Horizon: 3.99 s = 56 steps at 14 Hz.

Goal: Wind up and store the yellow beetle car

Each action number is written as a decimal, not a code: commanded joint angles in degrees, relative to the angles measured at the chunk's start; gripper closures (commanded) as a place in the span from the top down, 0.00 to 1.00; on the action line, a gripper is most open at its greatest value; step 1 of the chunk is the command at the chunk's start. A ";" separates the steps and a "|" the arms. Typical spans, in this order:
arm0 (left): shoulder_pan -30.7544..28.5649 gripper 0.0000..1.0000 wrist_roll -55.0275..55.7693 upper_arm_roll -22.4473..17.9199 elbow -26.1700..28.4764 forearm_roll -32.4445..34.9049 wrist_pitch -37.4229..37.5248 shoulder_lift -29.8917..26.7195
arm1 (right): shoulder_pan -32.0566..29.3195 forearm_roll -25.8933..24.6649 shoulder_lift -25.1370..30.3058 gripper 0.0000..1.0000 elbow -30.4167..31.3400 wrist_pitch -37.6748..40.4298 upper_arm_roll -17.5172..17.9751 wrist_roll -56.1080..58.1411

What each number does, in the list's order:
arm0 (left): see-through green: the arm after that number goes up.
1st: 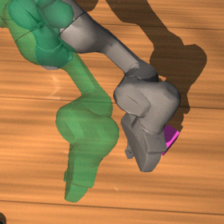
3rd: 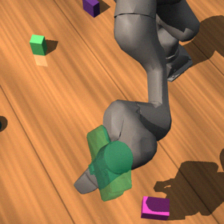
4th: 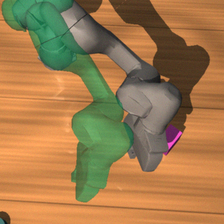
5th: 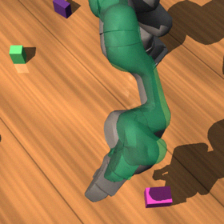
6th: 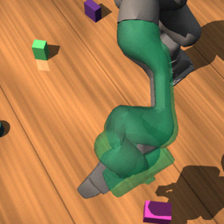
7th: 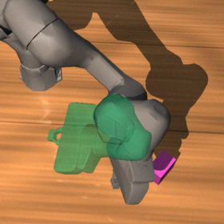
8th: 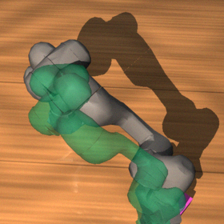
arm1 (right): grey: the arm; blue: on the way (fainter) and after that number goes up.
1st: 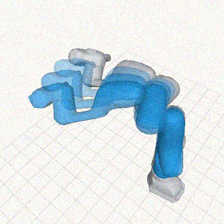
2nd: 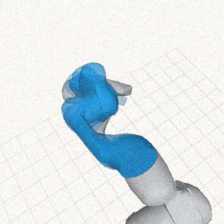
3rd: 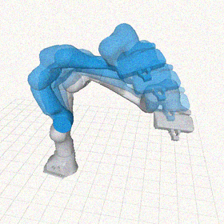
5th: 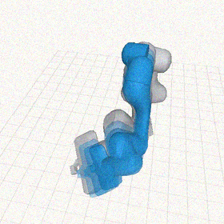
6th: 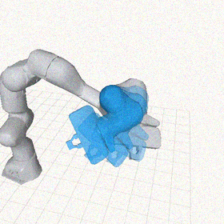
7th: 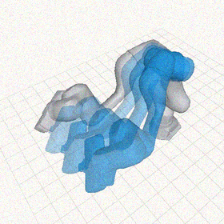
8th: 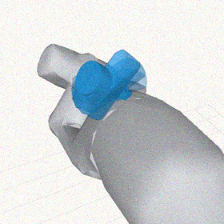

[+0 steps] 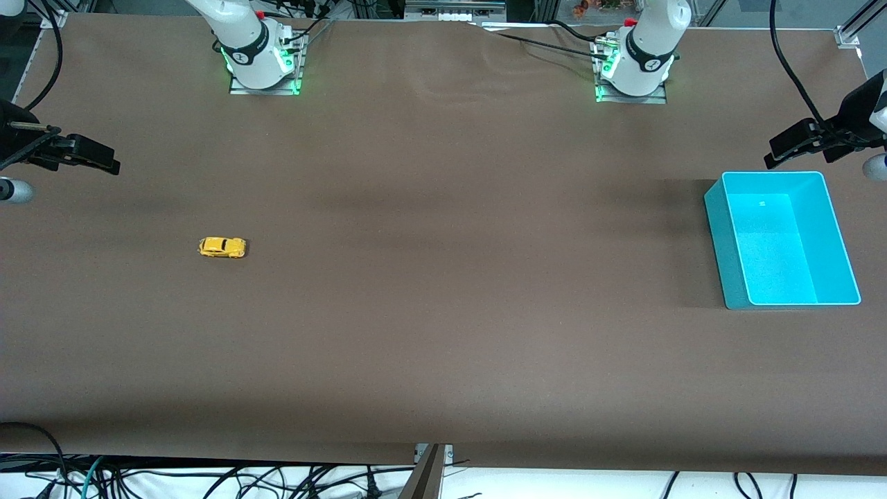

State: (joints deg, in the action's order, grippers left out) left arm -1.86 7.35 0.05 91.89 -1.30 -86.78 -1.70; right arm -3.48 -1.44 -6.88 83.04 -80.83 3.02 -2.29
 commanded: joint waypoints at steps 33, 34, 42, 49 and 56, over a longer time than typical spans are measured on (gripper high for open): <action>-0.52 1.00 -0.32 0.30 -1.46 -1.51 1.09 0.91 | 1.99 -4.88 -8.32 1.00 12.48 -16.52 0.67 61.57; -0.52 1.00 -0.32 0.30 -1.46 -1.59 1.09 0.91 | 1.99 -4.89 -8.32 1.00 14.85 -19.86 0.67 65.18; -0.43 1.00 -0.32 0.30 -1.46 -1.60 1.09 0.91 | 1.46 -4.18 -8.41 1.00 32.17 -45.44 0.24 81.57; -0.43 1.00 -0.32 0.30 -1.46 -1.60 1.09 1.00 | 0.58 -4.18 -9.38 1.00 42.19 -56.35 0.23 83.14; -0.43 1.00 -0.32 0.30 -1.46 -1.60 1.09 1.00 | -3.11 -3.74 -15.88 0.99 44.31 -67.88 0.50 93.26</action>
State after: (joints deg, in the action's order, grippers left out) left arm -1.86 7.35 0.16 91.89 -1.31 -86.77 -1.29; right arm -6.45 -5.27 -23.72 127.28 -148.53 2.83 90.32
